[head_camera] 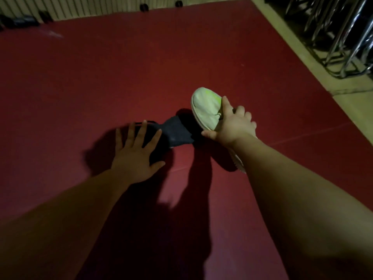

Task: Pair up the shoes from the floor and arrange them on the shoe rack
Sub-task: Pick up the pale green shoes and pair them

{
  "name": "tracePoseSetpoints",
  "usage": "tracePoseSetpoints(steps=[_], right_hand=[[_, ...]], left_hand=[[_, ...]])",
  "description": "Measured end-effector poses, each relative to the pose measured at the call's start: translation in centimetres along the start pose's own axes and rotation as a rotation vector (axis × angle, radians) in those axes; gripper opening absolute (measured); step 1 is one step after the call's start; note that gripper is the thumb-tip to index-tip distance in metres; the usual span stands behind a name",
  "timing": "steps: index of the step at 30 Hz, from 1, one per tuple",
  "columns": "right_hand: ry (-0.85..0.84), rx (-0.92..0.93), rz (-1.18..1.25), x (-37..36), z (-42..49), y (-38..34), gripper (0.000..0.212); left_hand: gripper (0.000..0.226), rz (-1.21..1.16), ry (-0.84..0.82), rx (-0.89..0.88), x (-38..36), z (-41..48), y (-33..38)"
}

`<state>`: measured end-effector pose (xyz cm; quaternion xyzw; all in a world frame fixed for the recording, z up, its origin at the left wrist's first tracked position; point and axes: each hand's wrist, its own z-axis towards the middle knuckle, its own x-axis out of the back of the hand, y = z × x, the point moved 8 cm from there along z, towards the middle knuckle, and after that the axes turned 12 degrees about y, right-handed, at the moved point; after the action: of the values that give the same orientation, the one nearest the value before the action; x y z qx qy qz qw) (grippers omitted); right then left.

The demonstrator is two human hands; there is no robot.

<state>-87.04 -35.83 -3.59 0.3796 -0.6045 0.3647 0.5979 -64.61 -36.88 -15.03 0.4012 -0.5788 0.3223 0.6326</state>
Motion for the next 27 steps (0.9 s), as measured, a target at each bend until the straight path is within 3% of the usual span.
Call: tracePoseSetpoints(steps=[5,8,12,20,24,27], right_hand=[[0.035,0.117,-0.030,3.5,-4.7,-6.4,0.113],[0.051,0.192,-0.047,5.3,-8.0,-10.2,0.113],[0.034,0.285,-0.082,6.8,-13.0,-15.3,0.113],[0.034,0.458,-0.110,7.0,-23.7,-26.9,0.114],[0.014,0.614,-0.170,5.0,-28.7,-33.3,0.114],[-0.024,0.815,-0.236,2.1,-33.6,-38.7,0.114]], left_hand=[[0.088,0.144,0.152,-0.095,5.3,-3.9,-4.2],[0.083,0.110,0.233,-0.093,9.7,-6.9,-5.9],[0.087,0.212,0.143,0.025,12.1,-12.5,-10.7],[0.086,0.261,-0.015,0.036,14.1,-28.5,-23.6],[0.089,0.293,-0.130,0.194,13.0,-38.2,-31.9],[0.100,0.188,-0.221,0.503,11.6,-45.6,-38.1]])
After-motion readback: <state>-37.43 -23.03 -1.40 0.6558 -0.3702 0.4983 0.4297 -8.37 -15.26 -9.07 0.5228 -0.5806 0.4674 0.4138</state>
